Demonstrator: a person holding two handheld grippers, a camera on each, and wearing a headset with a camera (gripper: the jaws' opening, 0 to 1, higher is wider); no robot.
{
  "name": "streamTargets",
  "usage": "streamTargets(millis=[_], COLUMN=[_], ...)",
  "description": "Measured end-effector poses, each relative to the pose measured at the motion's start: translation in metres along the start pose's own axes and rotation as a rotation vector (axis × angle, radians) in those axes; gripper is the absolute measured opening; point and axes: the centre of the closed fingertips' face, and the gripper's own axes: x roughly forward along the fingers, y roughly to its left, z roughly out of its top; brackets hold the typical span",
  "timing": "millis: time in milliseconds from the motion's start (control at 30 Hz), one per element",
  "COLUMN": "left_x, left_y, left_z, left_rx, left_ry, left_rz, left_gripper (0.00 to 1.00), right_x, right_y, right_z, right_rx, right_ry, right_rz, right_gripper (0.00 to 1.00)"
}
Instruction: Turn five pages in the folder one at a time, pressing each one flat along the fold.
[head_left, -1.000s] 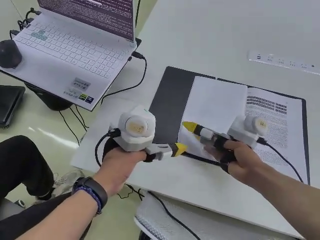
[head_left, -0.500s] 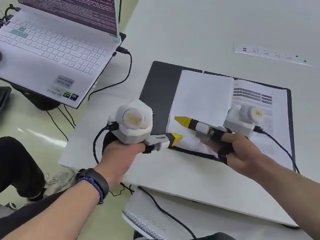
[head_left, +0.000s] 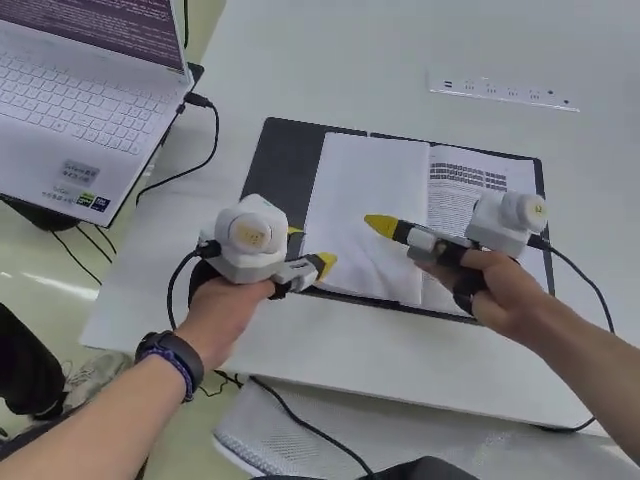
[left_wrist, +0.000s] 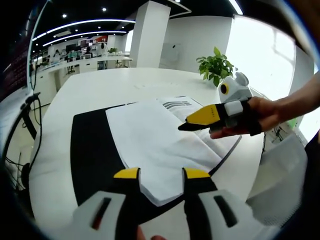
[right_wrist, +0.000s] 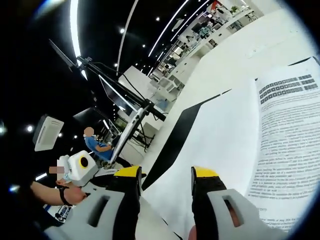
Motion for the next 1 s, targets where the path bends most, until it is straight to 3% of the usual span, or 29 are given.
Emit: streamTargets(millis=[200,467,533,567,600,800,1000], left_x=[0.009,0.019,0.020,0.019,0.018,0.014,0.016], left_y=[0.000,0.005,0.005,0.006,0.005,-0.001,0.000], left_z=[-0.013,-0.038,-0.041,-0.049,-0.051,-0.049,-0.050], left_rx=[0.023,-0.009,-0.009,0.015,0.022,0.004,0.002], left_ry=[0.035,0.093,0.103,0.143,0.154,0.139,0.139], left_rz=[-0.008,-0.010,-0.009,0.006,0.010,0.014,0.007], left_gripper=[0.20,0.00,0.00,0.00,0.00,0.00,0.00], right_x=[-0.013,-0.022,-0.023,-0.023,-0.023,-0.022,-0.021], right_y=[-0.014,-0.028,-0.031,-0.034,-0.035,-0.043,-0.058], right_z=[-0.001,0.010,0.015,0.019,0.022,0.036,0.046], right_rx=[-0.001,0.000,-0.012,-0.008,-0.008,-0.026,-0.034], right_ry=[-0.005,-0.034,-0.047,-0.058,-0.062,-0.079,-0.081], right_rz=[-0.027,-0.056,-0.066,-0.069,-0.069,-0.082,-0.098], right_gripper=[0.36,0.30,0.26,0.25,0.25,0.19,0.13])
